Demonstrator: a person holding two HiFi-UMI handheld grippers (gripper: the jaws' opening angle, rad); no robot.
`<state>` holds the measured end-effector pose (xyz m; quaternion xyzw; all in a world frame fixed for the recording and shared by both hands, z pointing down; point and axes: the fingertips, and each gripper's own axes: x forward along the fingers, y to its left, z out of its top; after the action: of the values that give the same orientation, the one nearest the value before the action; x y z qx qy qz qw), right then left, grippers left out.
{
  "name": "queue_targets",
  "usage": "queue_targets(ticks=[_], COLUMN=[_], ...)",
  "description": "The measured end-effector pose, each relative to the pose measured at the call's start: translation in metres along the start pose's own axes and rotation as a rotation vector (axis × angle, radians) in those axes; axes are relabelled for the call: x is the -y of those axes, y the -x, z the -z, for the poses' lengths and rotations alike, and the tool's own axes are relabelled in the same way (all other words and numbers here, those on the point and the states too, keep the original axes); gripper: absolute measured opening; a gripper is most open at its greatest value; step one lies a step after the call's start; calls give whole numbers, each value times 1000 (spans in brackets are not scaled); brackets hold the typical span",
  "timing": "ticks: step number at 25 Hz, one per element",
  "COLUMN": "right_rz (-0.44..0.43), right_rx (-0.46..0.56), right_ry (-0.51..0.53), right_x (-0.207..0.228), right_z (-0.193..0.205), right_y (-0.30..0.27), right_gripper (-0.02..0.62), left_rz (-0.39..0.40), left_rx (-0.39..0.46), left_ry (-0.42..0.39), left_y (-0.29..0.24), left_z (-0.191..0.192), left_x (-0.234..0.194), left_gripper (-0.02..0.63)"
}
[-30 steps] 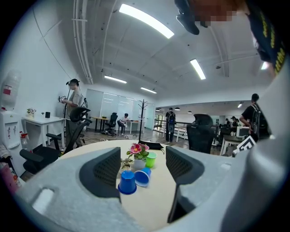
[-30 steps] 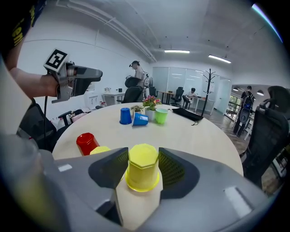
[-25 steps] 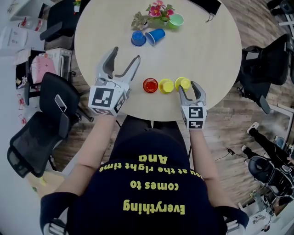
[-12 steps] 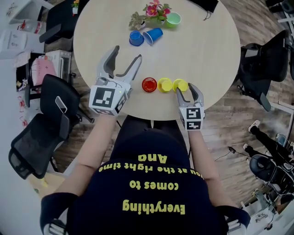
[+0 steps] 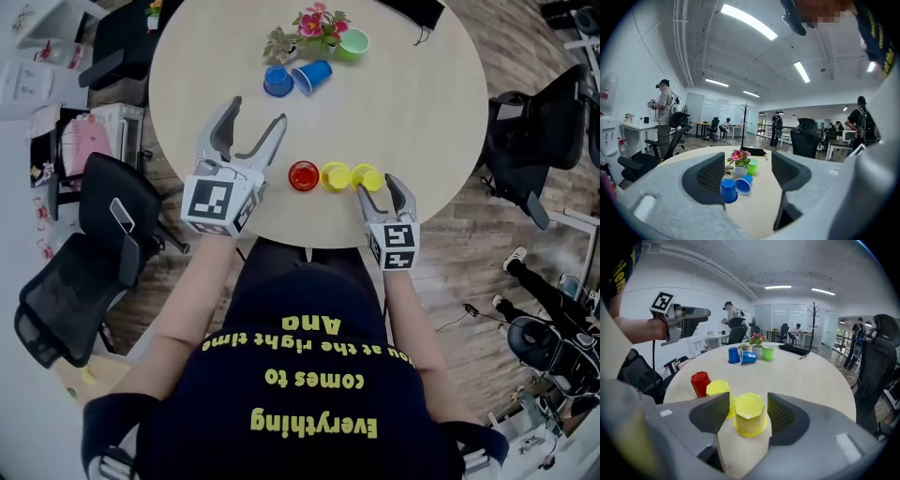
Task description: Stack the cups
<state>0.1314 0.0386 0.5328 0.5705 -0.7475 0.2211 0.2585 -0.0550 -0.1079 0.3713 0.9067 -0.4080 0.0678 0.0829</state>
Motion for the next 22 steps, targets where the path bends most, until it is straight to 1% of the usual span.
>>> queue_targets(ticks=[6, 11, 15, 22], right_rz=[21, 16, 12, -2], right_rx=[97, 155, 185, 208], right_ry=[-23, -85, -78, -44], right_x=[13, 25, 31, 43], right_z=[-41, -76, -100, -133], right_y=[5, 0, -8, -30], right_gripper=[264, 259, 258, 253], left_rz=[-2, -4, -8, -19], left_rx=[-1, -9, -16, -41], left_ry=[3, 10, 17, 29], left_y=[-4, -10, -19, -38], left_z=[2, 5, 7, 17], left_x=[-6, -12, -20, -34], left_gripper=[313, 313, 313, 313])
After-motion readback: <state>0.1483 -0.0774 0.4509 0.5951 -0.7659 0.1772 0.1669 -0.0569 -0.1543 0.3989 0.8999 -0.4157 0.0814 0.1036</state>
